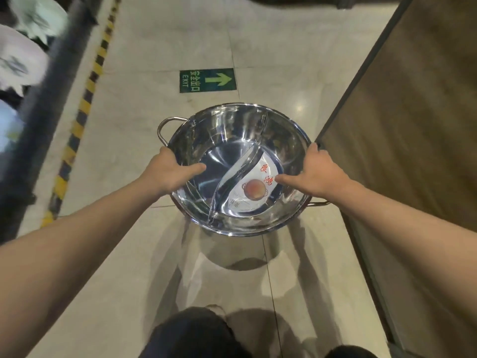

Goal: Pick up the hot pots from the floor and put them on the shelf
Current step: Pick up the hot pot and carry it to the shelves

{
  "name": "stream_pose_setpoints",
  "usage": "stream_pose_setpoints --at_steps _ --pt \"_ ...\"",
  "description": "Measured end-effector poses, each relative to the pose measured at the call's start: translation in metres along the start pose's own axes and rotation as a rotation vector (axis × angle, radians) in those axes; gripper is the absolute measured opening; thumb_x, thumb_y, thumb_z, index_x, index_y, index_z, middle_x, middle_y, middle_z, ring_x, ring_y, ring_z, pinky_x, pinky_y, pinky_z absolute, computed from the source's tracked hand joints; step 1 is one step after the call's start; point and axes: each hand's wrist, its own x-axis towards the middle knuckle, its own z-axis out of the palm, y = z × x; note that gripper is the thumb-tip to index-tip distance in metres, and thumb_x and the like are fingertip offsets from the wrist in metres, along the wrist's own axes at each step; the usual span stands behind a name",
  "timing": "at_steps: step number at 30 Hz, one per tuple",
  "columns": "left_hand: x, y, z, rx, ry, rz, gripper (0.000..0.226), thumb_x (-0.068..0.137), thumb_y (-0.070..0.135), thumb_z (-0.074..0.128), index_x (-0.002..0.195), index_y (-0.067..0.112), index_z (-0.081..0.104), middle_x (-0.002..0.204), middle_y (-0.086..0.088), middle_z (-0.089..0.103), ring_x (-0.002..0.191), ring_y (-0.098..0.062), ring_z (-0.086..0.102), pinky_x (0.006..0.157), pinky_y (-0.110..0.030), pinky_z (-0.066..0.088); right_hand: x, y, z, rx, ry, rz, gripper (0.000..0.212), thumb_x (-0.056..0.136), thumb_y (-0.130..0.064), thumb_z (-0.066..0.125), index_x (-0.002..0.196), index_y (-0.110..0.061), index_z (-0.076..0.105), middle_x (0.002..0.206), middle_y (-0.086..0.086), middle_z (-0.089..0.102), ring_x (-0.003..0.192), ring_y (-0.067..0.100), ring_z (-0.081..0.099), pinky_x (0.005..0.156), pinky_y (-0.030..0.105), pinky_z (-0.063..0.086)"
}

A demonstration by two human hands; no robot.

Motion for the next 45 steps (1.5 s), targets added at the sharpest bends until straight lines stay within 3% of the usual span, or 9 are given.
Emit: stream_pose_setpoints --at_steps 10,12,16,21,27,30,33,38,45 --pt "-0.11 0.228 -0.23 0.044 -0.002 -0.011 0.029 0.076 0.042 0.078 0.087 0.018 0.068 0.083 -0.009 0.075 0.075 -0.026 0.072 0.07 -0.044 0.063 -0.067 -0.122 -0.309 0.058 -0.057 -0.025 0.097 0.067 -0.067 0.075 0.127 0.003 0.045 0.113 0.018 0.058 0.1 0.032 0.057 0.072 0.034 0.047" --pt "-0.14 0.303 -0.311 0.064 0.003 -0.01 0.033 0.078 0.043 0.077 0.093 0.015 0.067 0.086 -0.011 0.074 0.074 -0.027 0.072 0.064 -0.041 0.063 -0.081 -0.165 -0.418 -0.001 -0.071 -0.039 0.084 0.069 -0.066 0.074 0.119 -0.002 0.052 0.107 0.016 0.062 0.097 0.032 0.059 0.076 0.036 0.052" --pt "-0.174 0.377 -0.388 0.089 0.037 0.021 0.049 0.081 0.049 0.074 0.107 0.009 0.065 0.096 -0.013 0.072 0.08 -0.029 0.07 0.056 -0.035 0.058 -0.1 -0.206 -0.523 -0.02 -0.064 -0.068 0.054 0.071 -0.061 0.075 0.073 -0.013 0.053 0.073 0.006 0.062 0.069 0.024 0.061 0.052 0.029 0.041" --pt "-0.227 0.484 -0.507 0.143 0.086 0.082 0.05 0.079 0.051 0.077 0.097 0.007 0.063 0.086 -0.01 0.069 0.07 -0.024 0.068 0.044 -0.029 0.051 -0.136 -0.27 -0.681 -0.126 -0.017 -0.137 0.053 0.075 -0.064 0.071 0.087 -0.013 0.064 0.08 0.006 0.066 0.07 0.019 0.061 0.056 0.026 0.043" --pt "-0.263 0.571 -0.59 0.23 0.177 0.165 0.069 0.071 0.059 0.08 0.097 0.001 0.053 0.087 -0.01 0.058 0.063 -0.023 0.062 0.03 -0.022 0.046 -0.163 -0.298 -0.775 -0.176 0.075 -0.168 0.06 0.076 -0.071 0.066 0.072 -0.011 0.065 0.072 0.007 0.067 0.068 0.022 0.064 0.06 0.03 0.05" --pt "-0.28 0.6 -0.612 0.229 0.216 0.217 0.068 0.069 0.06 0.079 0.093 0.003 0.049 0.094 -0.01 0.059 0.072 -0.029 0.069 0.05 -0.038 0.061 -0.173 -0.3 -0.806 -0.124 0.152 -0.195 0.062 0.075 -0.068 0.068 0.068 -0.007 0.065 0.072 0.011 0.069 0.068 0.027 0.065 0.058 0.032 0.046" --pt "-0.297 0.613 -0.618 0.24 0.241 0.239 0.089 0.07 0.06 0.077 0.131 0.004 0.044 0.122 -0.013 0.057 0.096 -0.035 0.068 0.075 -0.047 0.062 -0.181 -0.297 -0.83 -0.086 0.197 -0.226 0.066 0.075 -0.067 0.069 0.069 -0.002 0.066 0.072 0.018 0.068 0.068 0.033 0.065 0.057 0.034 0.043" --pt "-0.333 0.614 -0.614 0.2 0.269 0.177 0.093 0.073 0.058 0.077 0.139 0.002 0.042 0.135 -0.018 0.056 0.106 -0.038 0.067 0.083 -0.05 0.061 -0.193 -0.294 -0.847 -0.051 0.22 -0.277 0.062 0.07 -0.07 0.071 0.064 -0.009 0.059 0.061 0.007 0.062 0.055 0.024 0.057 0.052 0.031 0.039" --pt "-0.419 0.584 -0.603 0.118 0.441 0.034 0.056 0.079 0.05 0.077 0.109 0.009 0.054 0.096 -0.01 0.067 0.072 -0.026 0.073 0.047 -0.034 0.06 -0.214 -0.306 -0.847 -0.121 0.178 -0.488 0.064 0.072 -0.071 0.069 0.068 -0.008 0.06 0.068 0.007 0.065 0.06 0.02 0.06 0.049 0.031 0.044"
